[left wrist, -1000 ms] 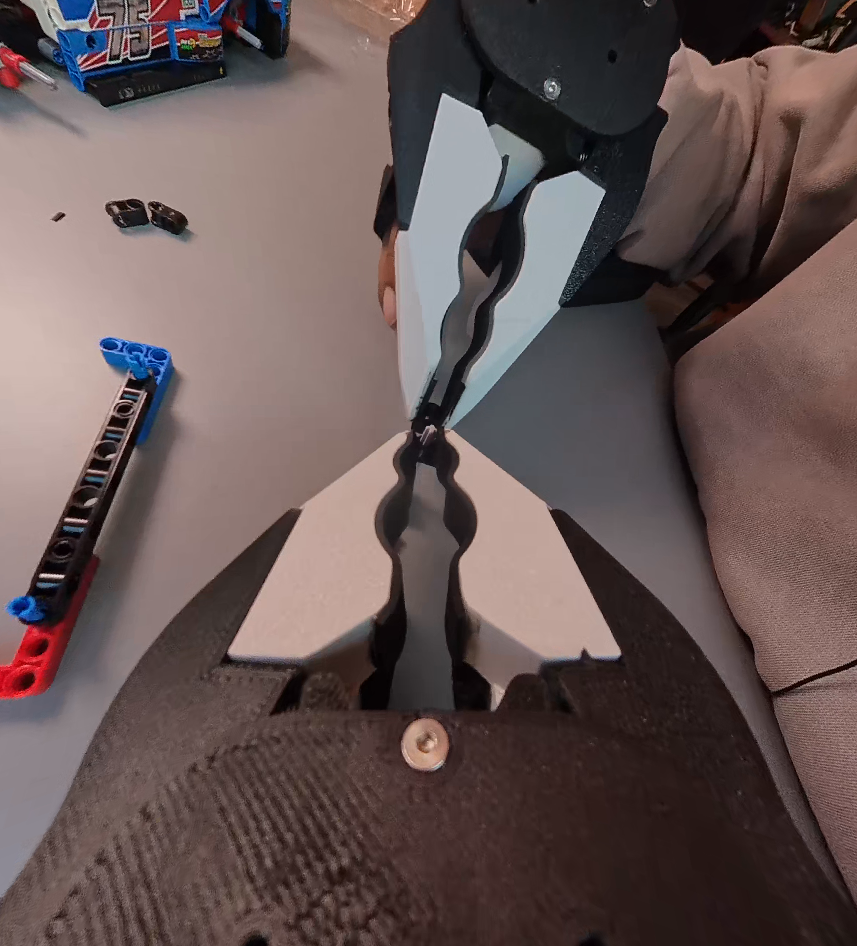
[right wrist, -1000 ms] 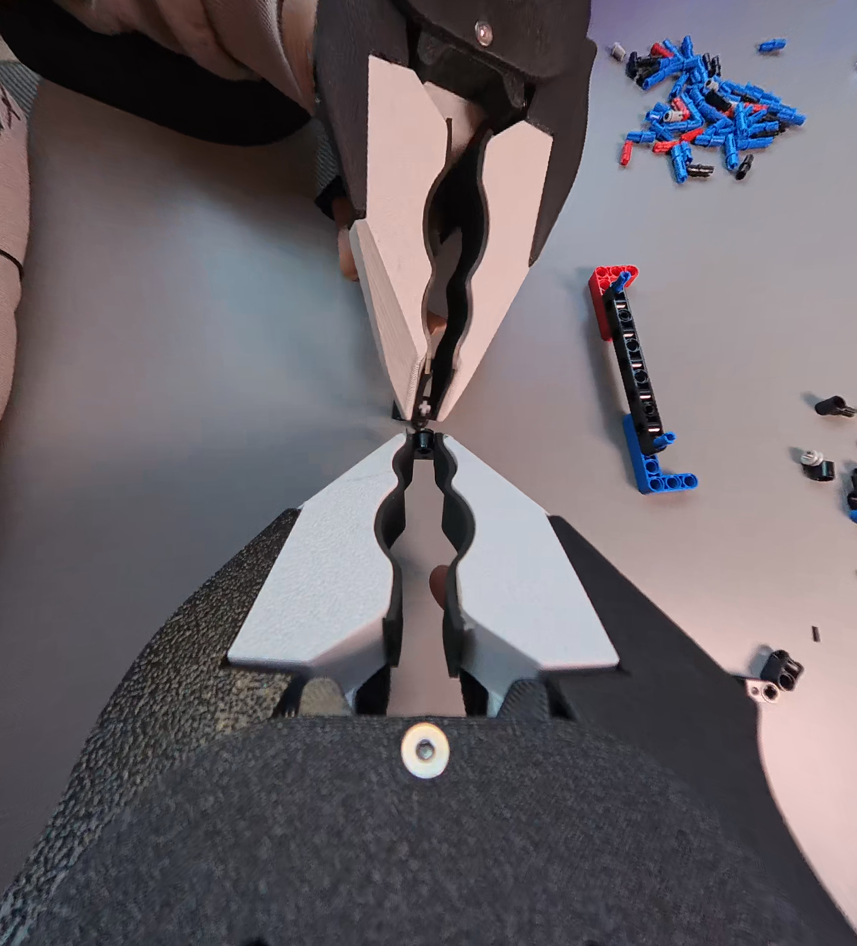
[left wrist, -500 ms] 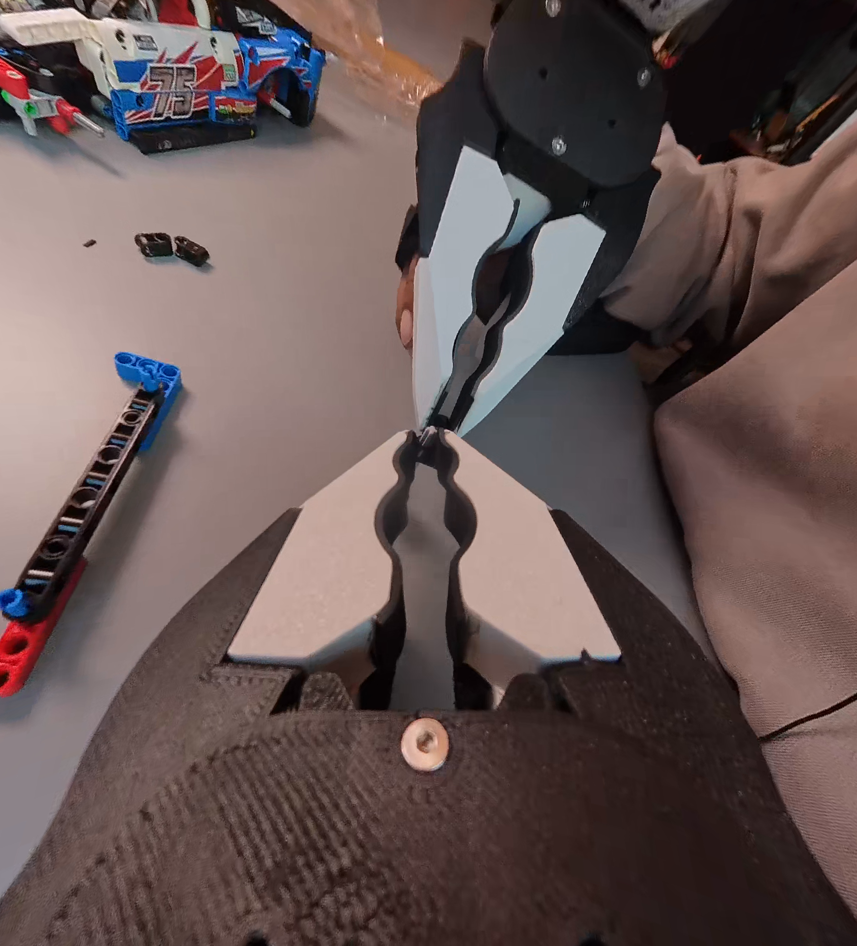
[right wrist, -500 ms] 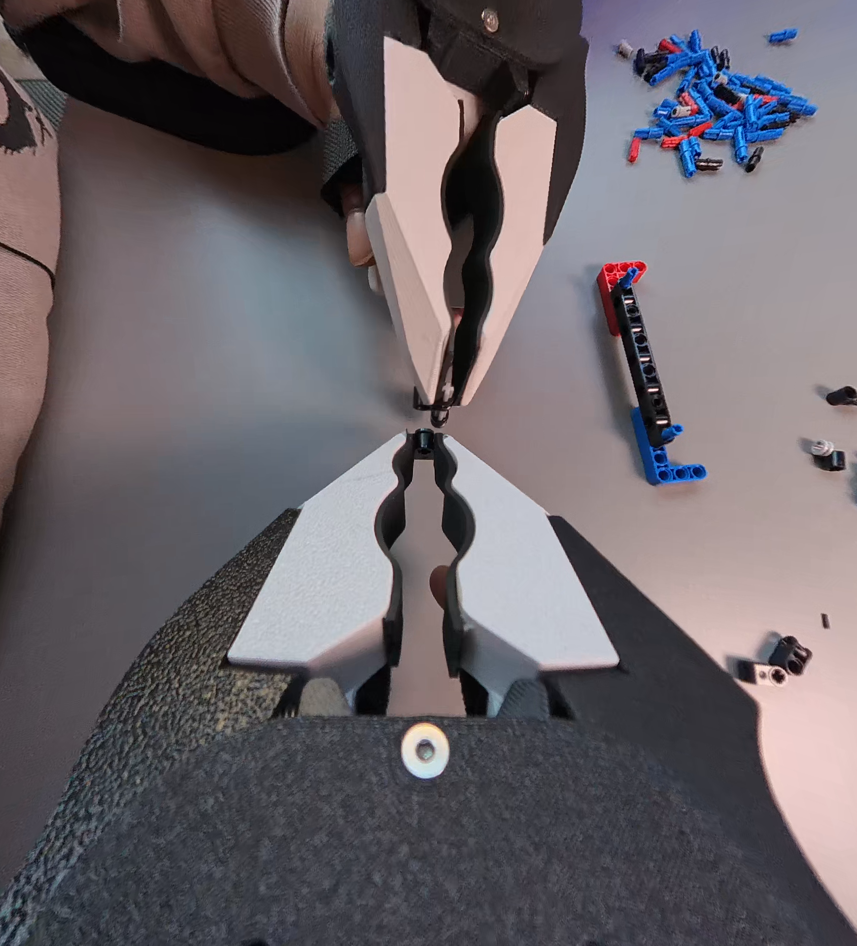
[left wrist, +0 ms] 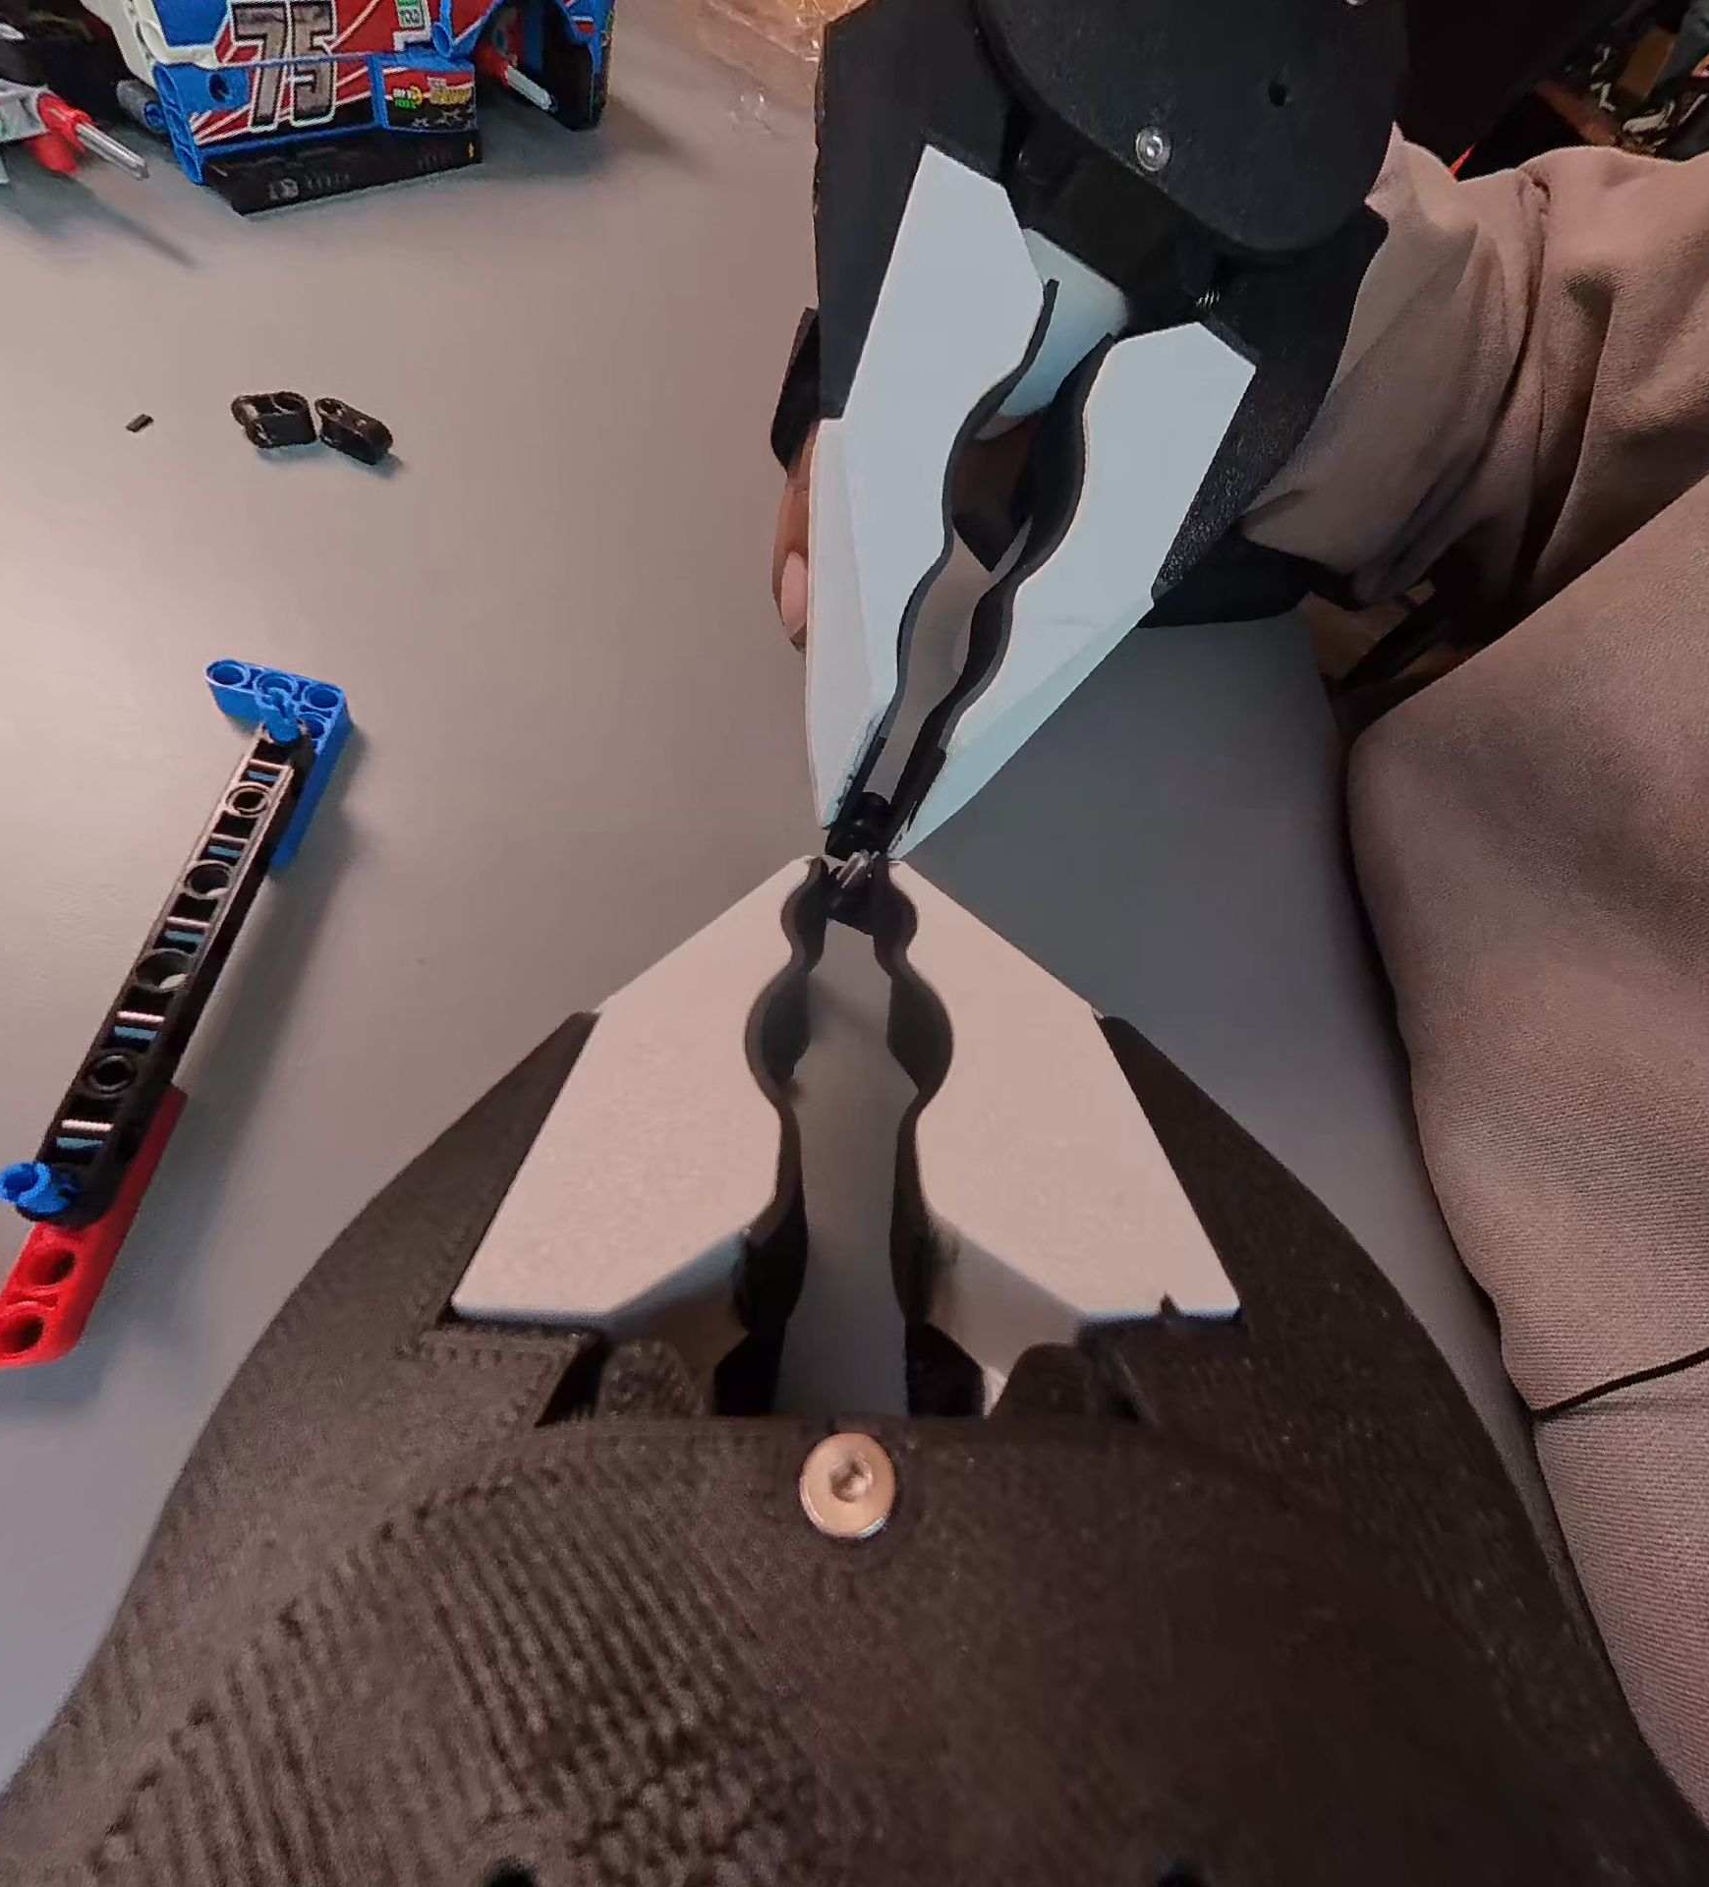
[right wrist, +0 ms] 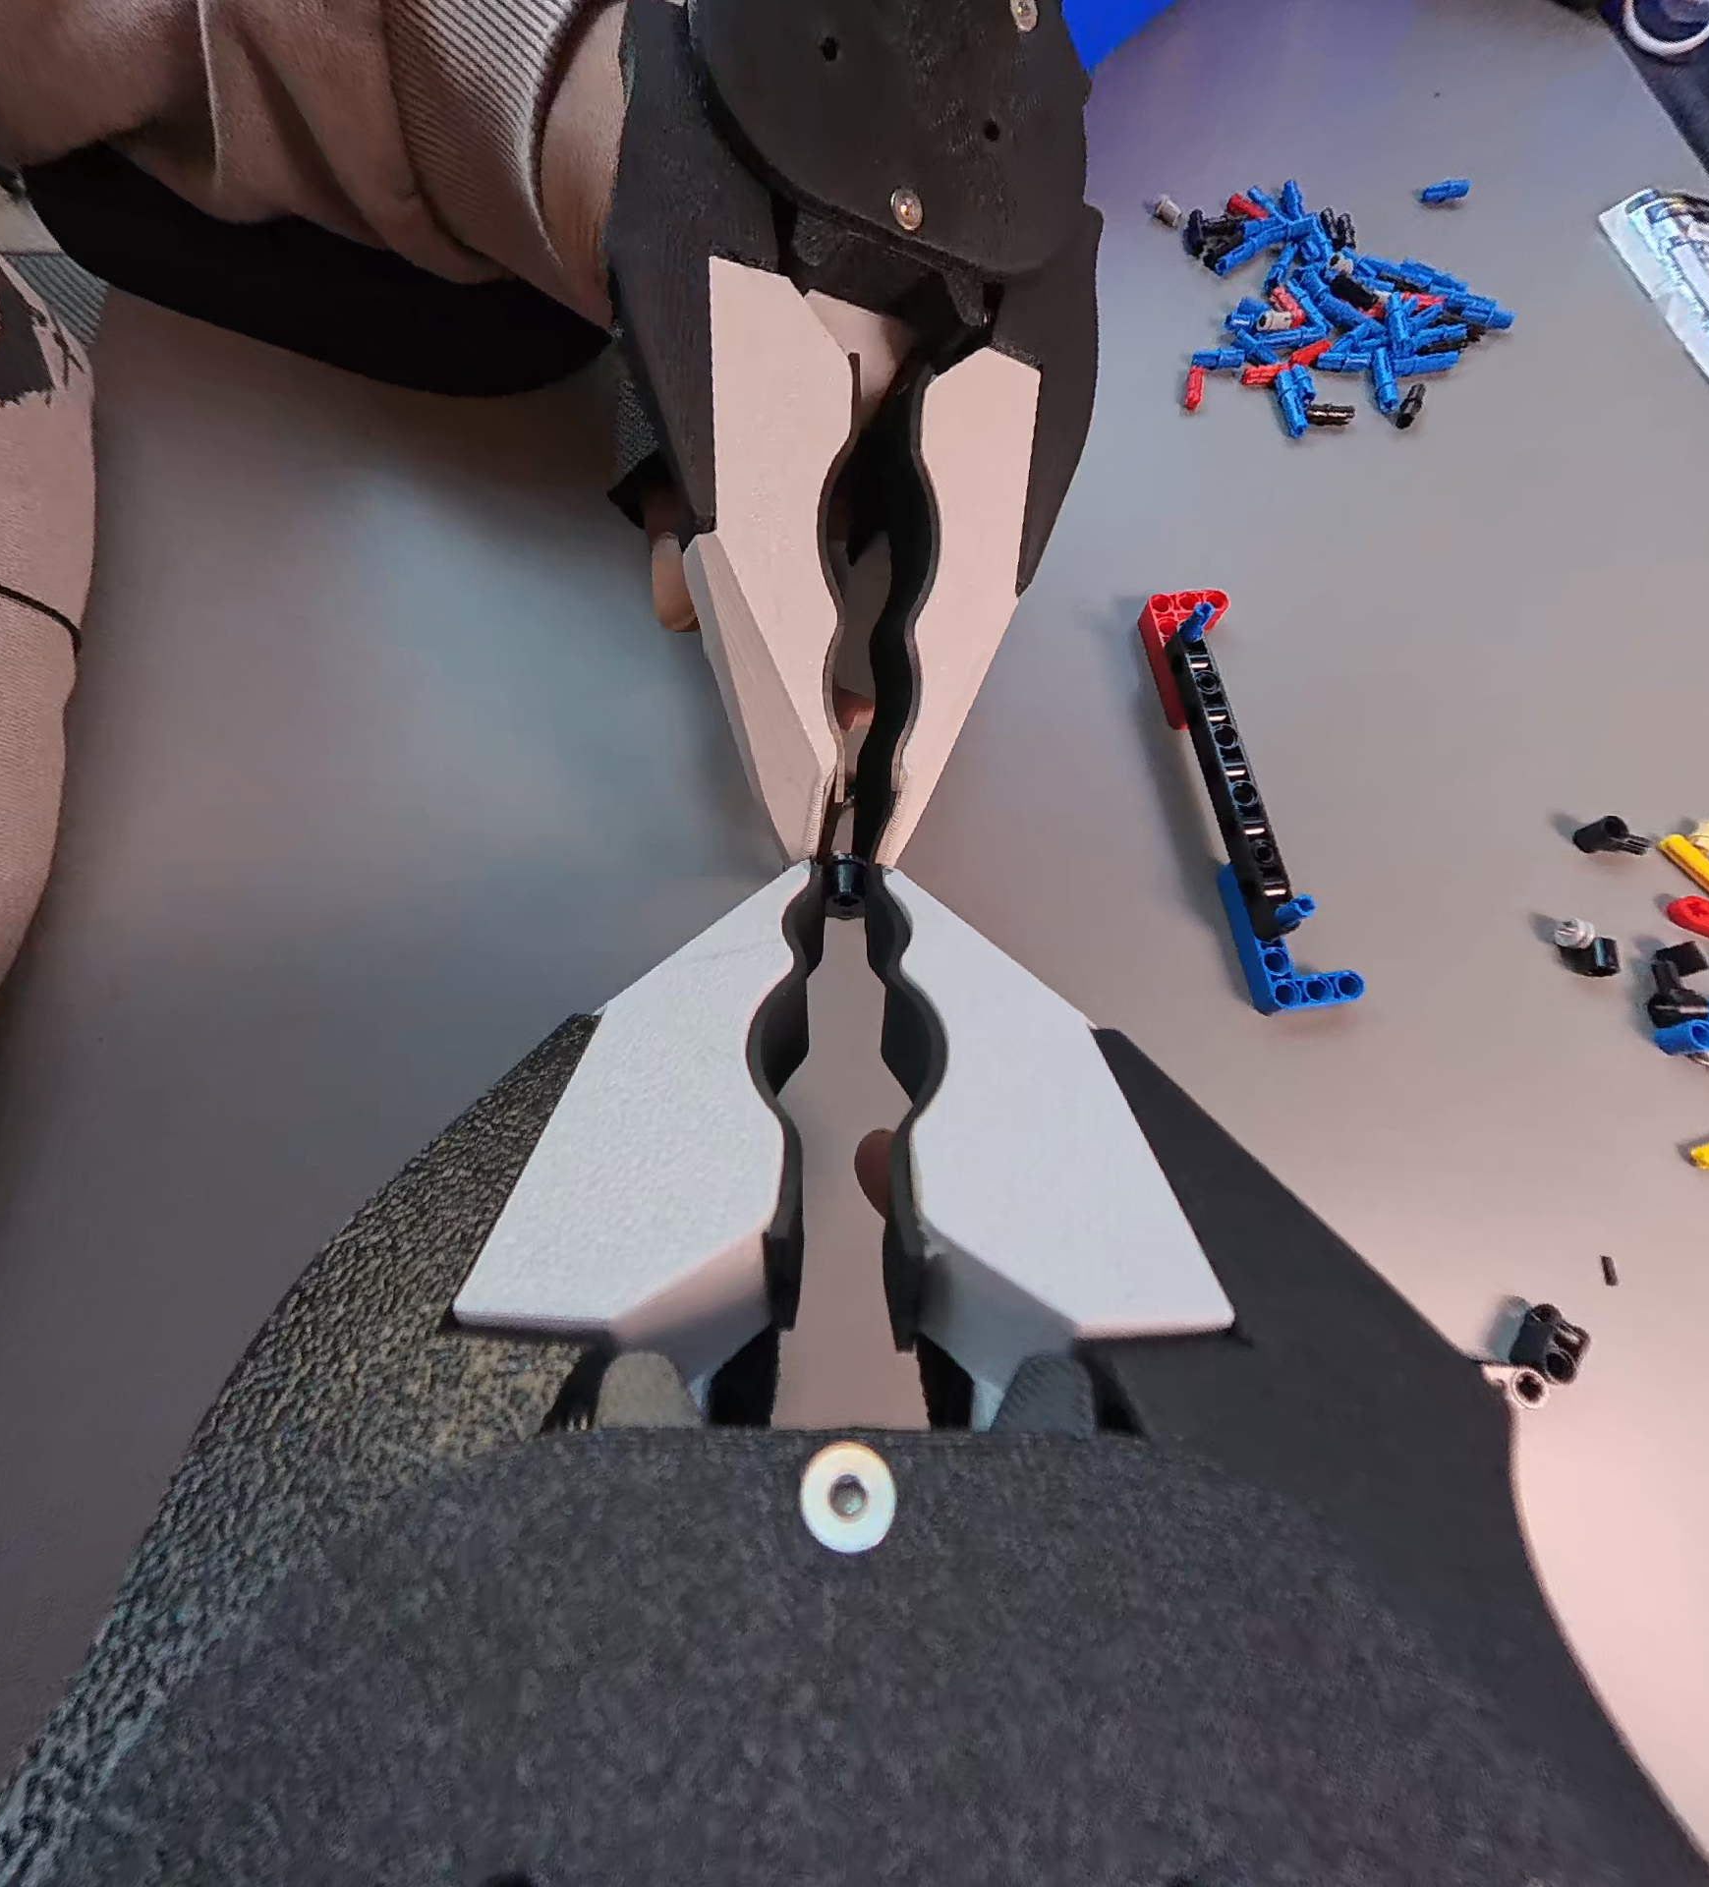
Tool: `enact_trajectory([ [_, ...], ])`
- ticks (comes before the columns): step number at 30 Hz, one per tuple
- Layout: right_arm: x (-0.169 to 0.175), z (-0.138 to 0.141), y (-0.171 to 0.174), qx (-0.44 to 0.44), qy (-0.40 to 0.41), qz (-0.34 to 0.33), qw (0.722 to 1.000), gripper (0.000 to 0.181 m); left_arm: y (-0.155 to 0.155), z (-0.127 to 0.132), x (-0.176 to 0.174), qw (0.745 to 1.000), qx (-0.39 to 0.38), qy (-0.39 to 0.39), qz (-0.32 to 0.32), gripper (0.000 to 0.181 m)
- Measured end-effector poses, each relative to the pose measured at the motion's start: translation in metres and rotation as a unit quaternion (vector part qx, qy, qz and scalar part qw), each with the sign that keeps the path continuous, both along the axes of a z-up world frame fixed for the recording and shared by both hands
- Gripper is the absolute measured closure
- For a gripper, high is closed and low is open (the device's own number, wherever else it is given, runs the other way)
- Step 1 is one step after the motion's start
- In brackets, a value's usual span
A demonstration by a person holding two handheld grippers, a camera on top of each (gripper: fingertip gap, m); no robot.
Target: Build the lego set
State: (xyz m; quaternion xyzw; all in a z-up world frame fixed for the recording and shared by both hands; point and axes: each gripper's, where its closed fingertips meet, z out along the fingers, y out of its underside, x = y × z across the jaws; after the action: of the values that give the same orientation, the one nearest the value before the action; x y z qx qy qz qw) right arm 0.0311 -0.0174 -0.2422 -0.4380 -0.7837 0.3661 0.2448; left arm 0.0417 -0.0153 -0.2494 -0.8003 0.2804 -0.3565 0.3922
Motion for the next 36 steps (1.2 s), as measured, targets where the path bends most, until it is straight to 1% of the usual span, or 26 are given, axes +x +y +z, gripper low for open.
enact_trajectory([
  [4, -0.003, -0.001, 0.001, -0.005, -0.001, -0.005, 1.0, 0.176, 0.0, 0.0, -0.002, 1.0, -0.011, -0.01, -0.002, 0.174],
  [9, -0.007, -0.002, 0.001, -0.002, 0.0, -0.008, 1.0, 0.176, 0.0, -0.001, -0.007, 1.0, -0.002, 0.003, -0.006, 0.174],
  [14, -0.011, -0.004, 0.003, -0.015, -0.004, -0.012, 1.0, 0.176, 0.005, -0.001, -0.016, 1.0, -0.017, -0.012, 0.01, 0.175],
  [22, -0.013, -0.003, 0.006, -0.014, 0.002, -0.019, 1.0, 0.176, 0.008, -0.002, -0.018, 0.999, -0.034, -0.026, 0.012, 0.175],
  [24, -0.013, -0.002, 0.005, -0.011, 0.003, -0.018, 1.0, 0.176, 0.008, -0.005, -0.018, 0.999, -0.035, -0.015, 0.012, 0.175],
  [26, -0.013, -0.002, 0.006, -0.008, 0.003, -0.019, 1.0, 0.176, 0.005, -0.014, -0.019, 0.999, -0.042, 0.023, 0.006, 0.175],
  [31, -0.013, -0.002, 0.007, -0.003, 0.001, -0.021, 1.0, 0.176, 0.006, -0.014, -0.02, 0.999, -0.025, 0.043, 0.015, 0.175],
  [33, -0.013, -0.001, 0.011, 0.001, 0.003, -0.026, 1.0, 0.176, 0.006, -0.011, -0.02, 0.999, -0.018, 0.032, 0.019, 0.175],
  [36, -0.008, 0.006, 0.016, 0.004, 0.017, -0.027, 0.999, 0.176, 0.007, 0.012, -0.009, 0.999, 0.007, -0.047, 0.025, 0.175],
])
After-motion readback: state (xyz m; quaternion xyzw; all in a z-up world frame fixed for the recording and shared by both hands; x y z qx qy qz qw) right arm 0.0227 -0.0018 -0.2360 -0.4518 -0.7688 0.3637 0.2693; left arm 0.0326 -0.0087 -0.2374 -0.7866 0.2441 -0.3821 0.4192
